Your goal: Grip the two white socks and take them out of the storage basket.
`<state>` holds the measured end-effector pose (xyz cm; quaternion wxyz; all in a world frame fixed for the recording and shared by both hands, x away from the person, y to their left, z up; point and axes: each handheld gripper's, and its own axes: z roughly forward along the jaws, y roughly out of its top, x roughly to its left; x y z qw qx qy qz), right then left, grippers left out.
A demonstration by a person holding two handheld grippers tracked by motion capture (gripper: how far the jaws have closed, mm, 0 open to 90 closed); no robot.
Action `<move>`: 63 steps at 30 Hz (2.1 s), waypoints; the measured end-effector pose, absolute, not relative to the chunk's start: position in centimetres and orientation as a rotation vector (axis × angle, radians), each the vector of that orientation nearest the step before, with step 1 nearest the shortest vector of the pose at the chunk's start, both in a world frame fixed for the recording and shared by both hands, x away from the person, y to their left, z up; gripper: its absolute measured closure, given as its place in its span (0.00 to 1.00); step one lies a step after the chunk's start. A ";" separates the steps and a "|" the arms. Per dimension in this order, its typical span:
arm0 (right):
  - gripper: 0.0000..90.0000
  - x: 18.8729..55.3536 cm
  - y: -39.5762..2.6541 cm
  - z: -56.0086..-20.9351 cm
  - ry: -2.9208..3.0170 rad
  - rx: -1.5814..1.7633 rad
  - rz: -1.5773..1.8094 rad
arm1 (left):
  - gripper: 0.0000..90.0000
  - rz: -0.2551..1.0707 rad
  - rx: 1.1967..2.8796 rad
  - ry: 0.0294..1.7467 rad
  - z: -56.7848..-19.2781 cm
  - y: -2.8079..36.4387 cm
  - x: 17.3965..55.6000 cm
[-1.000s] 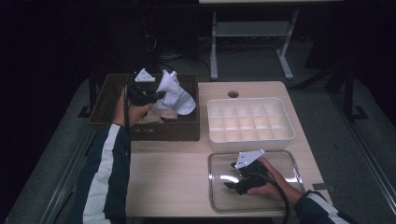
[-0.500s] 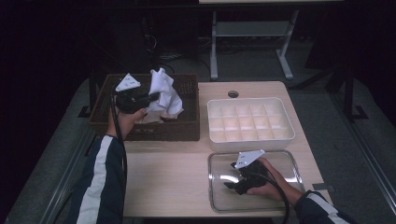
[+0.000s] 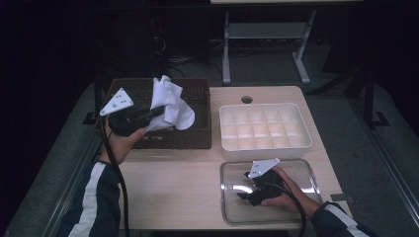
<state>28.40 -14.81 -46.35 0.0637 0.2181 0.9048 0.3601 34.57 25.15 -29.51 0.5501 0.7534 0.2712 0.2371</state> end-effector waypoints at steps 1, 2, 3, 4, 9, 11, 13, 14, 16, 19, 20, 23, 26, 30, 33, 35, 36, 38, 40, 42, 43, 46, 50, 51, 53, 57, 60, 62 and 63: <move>0.26 28.4 -14.8 -46.3 2.732 0.658 1.086 | 0.91 0.553 1.784 0.632 -29.6 25.3 33.7; 0.26 28.4 -14.8 -46.3 2.732 0.657 1.085 | 0.91 0.548 1.788 0.624 -29.6 25.3 33.2; 0.26 28.4 -14.8 -46.3 2.731 0.658 1.086 | 0.91 0.550 1.790 0.616 -29.7 25.3 32.8; 0.26 28.4 -14.8 -46.3 2.731 0.657 1.085 | 0.91 0.537 1.782 0.611 -29.9 25.3 32.3; 0.26 28.4 -14.8 -46.3 2.728 0.648 1.078 | 0.91 0.494 1.802 0.589 -31.1 25.4 29.9; 0.26 28.4 -14.8 -46.3 2.728 0.648 1.077 | 0.91 0.488 1.824 0.593 -31.7 25.4 29.2; 0.26 28.4 -14.8 -46.3 2.729 0.646 1.076 | 0.91 0.459 1.848 0.602 -32.6 25.4 28.6; 0.26 28.4 -14.8 -46.3 2.728 0.645 1.075 | 0.91 0.434 1.863 0.615 -33.4 25.4 28.2; 0.26 28.4 -14.8 -46.3 2.729 0.646 1.075 | 0.91 0.417 1.905 0.613 -34.4 25.4 27.9; 0.26 28.4 -14.8 -46.3 2.730 0.644 1.073 | 0.90 0.356 1.955 0.628 -36.5 25.1 27.4; 0.26 28.4 -14.8 -46.3 2.729 0.645 1.072 | 0.90 0.344 1.974 0.624 -37.2 25.0 27.3; 0.26 28.3 -14.7 -46.3 2.731 0.646 1.067 | 0.90 0.288 2.028 0.639 -39.1 24.4 27.1; 0.26 28.3 -14.7 -46.3 2.731 0.647 1.069 | 0.90 0.250 2.075 0.666 -40.9 24.0 27.3; 0.26 28.3 -14.8 -46.1 2.727 0.666 1.097 | 0.89 0.228 2.127 0.680 -42.7 23.5 27.6; 0.27 28.9 -15.3 -45.3 2.673 0.797 1.208 | 0.79 0.239 2.122 0.708 -43.3 23.3 27.7; 0.31 29.2 -15.5 -44.8 2.640 0.829 1.236 | 0.66 0.246 2.113 0.731 -43.4 23.4 27.6; 0.33 29.3 -15.5 -44.7 2.630 0.836 1.240 | 0.59 0.243 2.099 0.743 -43.3 23.5 27.5; 0.38 29.4 -15.2 -44.3 2.611 0.824 1.249 | 0.50 0.273 2.090 0.755 -43.1 23.8 27.4; 0.44 29.4 -14.7 -43.9 2.596 0.781 1.241 | 0.47 0.279 2.102 0.768 -43.1 24.0 27.3; 0.44 29.3 -14.0 -43.6 2.620 0.726 1.228 | 0.49 0.267 2.109 0.783 -43.3 24.1 27.2; 0.44 29.2 -13.5 -43.5 2.615 0.708 1.215 | 0.53 0.256 2.120 0.784 -43.6 24.1 27.1; 0.49 29.1 -12.4 -43.2 2.615 0.663 1.217 | 0.62 0.242 2.150 0.784 -44.3 23.9 27.1; 0.63 29.2 -10.5 -42.9 2.636 0.564 1.220 | 0.72 0.250 2.175 0.757 -44.7 23.5 27.0; 0.66 29.2 -9.8 -42.8 2.647 0.539 1.215 | 0.73 0.251 2.175 0.751 -44.8 23.4 27.0; 0.68 29.2 -8.7 -42.9 2.662 0.502 1.228 | 0.78 0.260 2.193 0.740 -45.0 22.9 27.0; 0.65 29.3 -6.8 -43.2 2.681 0.462 1.229 | 0.81 0.263 2.238 0.680 -45.4 21.8 26.8; 0.55 29.4 -5.2 -43.4 2.694 0.439 1.226 | 0.79 0.265 2.279 0.628 -45.7 21.1 26.7; 0.52 29.5 -4.2 -43.8 2.723 0.408 1.217 | 0.78 0.257 2.303 0.610 -45.9 20.8 26.7; 0.51 29.4 -3.5 -44.0 2.738 0.398 1.204 | 0.78 0.247 2.312 0.599 -46.1 20.6 26.7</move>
